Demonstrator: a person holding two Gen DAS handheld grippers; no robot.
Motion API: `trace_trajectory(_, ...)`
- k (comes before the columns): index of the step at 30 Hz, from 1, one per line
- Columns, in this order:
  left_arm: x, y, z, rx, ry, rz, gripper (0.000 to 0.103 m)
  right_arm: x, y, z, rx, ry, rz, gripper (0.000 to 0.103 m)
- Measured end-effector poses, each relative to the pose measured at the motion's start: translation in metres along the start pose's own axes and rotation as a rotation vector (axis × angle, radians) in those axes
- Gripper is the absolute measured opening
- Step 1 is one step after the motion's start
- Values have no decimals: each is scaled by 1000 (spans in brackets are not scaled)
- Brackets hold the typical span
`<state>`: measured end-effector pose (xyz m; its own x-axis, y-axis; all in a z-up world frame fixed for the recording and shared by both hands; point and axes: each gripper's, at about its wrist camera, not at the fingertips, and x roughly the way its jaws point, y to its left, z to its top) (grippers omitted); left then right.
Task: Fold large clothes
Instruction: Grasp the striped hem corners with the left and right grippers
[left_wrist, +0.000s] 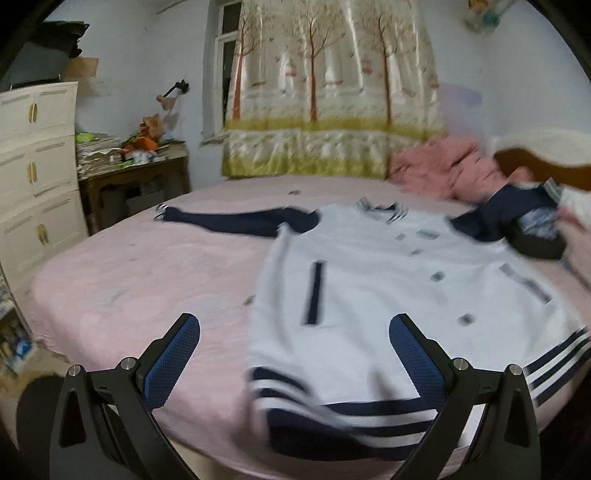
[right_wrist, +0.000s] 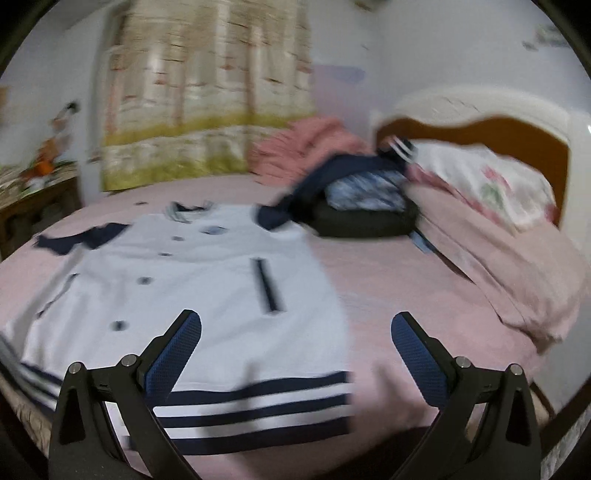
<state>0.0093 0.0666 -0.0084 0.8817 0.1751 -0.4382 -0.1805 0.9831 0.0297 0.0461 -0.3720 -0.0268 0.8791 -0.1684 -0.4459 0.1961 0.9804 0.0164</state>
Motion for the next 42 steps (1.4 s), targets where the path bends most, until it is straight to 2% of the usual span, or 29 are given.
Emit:
trace_trajectory(2, 16, 15, -3, -7, 57, 26, 103, 19, -25, -1, 118, 80, 57, 90)
trace_trajectory(4, 30, 29, -4, -53, 136, 18, 103, 34, -41, -5, 211, 143, 128, 86)
trace_trajectory(7, 42, 44, -8, -146, 186, -11, 103, 50, -43, -14, 224, 229, 101, 82)
trace_trajectory(11, 65, 50, -18, -212, 280, -48, 103, 61, -40, -25, 204, 317, 72, 82)
trace_trajectory(14, 84, 49, -27, -219, 335, -61, 103, 66, -48, -31, 267, 349, 104, 81)
trace_trajectory(17, 101, 53, -34, -242, 385, -56, 90, 71, -51, -36, 304, 387, 139, 81)
trace_trajectory(19, 100, 54, -33, -244, 368, -55, 82, 71, -48, -37, 298, 384, 170, 81)
trace_trajectory(20, 98, 52, -32, -231, 360, -60, 69, 70, -46, -38, 293, 385, 186, 79)
trace_trajectory(21, 96, 48, -32, -210, 354, -77, 49, 69, -44, -39, 282, 383, 194, 76)
trace_trajectory(22, 94, 45, -32, -194, 352, -92, 39, 67, -41, -40, 274, 378, 206, 61)
trace_trajectory(23, 91, 40, -32, -180, 343, -114, 29, 65, -39, -41, 272, 369, 220, 51)
trace_trajectory(24, 88, 35, -30, -168, 323, -113, 28, 61, -39, -41, 273, 352, 203, 42)
trace_trajectory(25, 82, 28, -29, -138, 294, -105, 27, 57, -39, -41, 282, 331, 165, 6)
trace_trajectory(26, 80, 25, -27, -121, 282, -97, 20, 53, -42, -42, 295, 306, 125, 6)
trace_trajectory(27, 75, 23, -24, -110, 260, -84, 15, 51, -45, -42, 317, 291, 140, 6)
trace_trajectory(31, 58, 25, -6, -124, 162, -47, 11, 43, -43, -31, 309, 234, 147, 5)
trace_trajectory(34, 65, 23, 26, -112, 121, -21, 11, 43, -34, -1, 246, 171, 161, 5)
trace_trajectory(36, 82, 20, 49, -122, 138, -18, 11, 52, -27, 25, 205, 159, 156, 5)
trace_trajectory(39, 146, 16, 79, -180, 221, 6, 11, 85, -19, 59, 165, 151, 150, 5)
trace_trajectory(42, 203, 16, 81, -214, 295, 37, 11, 148, -11, 74, 169, 229, 161, 5)
